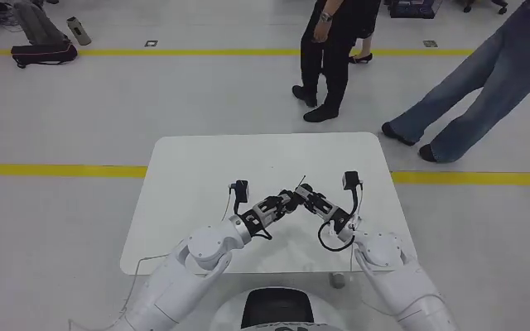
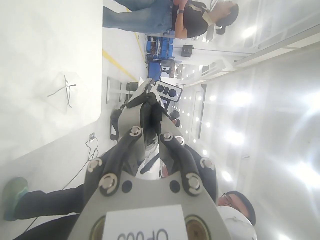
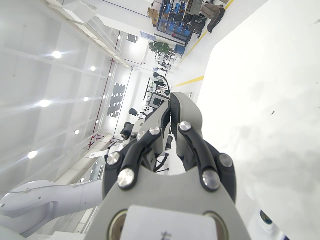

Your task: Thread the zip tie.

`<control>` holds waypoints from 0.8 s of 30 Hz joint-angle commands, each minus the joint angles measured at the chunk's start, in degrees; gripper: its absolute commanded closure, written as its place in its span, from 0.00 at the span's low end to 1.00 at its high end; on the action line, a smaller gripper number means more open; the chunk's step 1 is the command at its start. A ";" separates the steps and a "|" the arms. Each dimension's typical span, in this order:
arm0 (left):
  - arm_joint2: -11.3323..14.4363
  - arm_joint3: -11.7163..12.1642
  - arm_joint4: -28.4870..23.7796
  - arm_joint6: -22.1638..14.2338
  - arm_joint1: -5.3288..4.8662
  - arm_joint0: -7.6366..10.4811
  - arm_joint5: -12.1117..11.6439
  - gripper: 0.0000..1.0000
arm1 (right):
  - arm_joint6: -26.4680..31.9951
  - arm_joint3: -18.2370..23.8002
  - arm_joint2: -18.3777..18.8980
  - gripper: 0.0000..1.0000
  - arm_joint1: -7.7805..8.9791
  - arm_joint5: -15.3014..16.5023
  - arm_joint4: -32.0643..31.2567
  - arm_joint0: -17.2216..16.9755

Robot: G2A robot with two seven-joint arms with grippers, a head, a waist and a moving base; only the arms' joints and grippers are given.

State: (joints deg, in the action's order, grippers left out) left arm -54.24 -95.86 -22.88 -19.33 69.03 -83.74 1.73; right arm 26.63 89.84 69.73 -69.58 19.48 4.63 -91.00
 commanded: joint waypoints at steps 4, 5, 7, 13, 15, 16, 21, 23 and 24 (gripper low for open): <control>-0.12 0.00 -0.19 -0.58 -0.12 -0.06 -0.13 1.00 | 0.43 0.44 -0.12 0.00 0.00 0.00 0.05 -0.14; -0.20 0.00 -0.22 -0.69 -0.15 -0.10 -0.16 1.00 | 0.47 0.47 -0.13 0.00 0.00 0.00 0.04 -0.14; -0.35 -0.05 -0.29 -0.95 -0.23 -0.17 -0.19 1.00 | 0.45 0.51 -0.14 0.00 -0.01 0.00 0.01 -0.14; -1.09 -0.25 -0.51 -1.82 -0.53 -0.60 -0.41 1.00 | 0.09 0.64 -0.22 0.00 -0.03 0.00 -0.35 -0.11; -1.36 -0.43 -0.57 -2.05 -0.65 -0.82 -0.47 1.00 | -0.09 0.64 -0.27 0.00 -0.05 0.00 -0.49 -0.06; -1.50 -0.53 -0.59 -2.17 -0.70 -0.93 -0.46 1.00 | -0.20 0.63 -0.25 0.00 -0.05 0.00 -0.57 -0.01; -3.75 -1.39 -4.49 -5.61 -1.26 -1.35 2.54 1.00 | 1.33 0.96 1.61 0.00 0.43 0.00 -2.59 0.23; -5.22 -1.84 -6.55 -8.32 -1.66 -1.22 5.41 1.00 | 3.50 1.37 2.64 0.00 0.83 0.00 -4.91 0.50; -5.70 -2.24 -4.77 -9.29 -1.91 -0.79 5.45 1.00 | 3.50 1.37 2.64 0.00 0.83 0.00 -4.91 0.50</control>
State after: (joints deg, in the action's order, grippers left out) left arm -59.42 -97.74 -29.30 -27.48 67.36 -84.92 6.76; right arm 30.28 91.21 72.44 -68.74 19.48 -0.94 -90.50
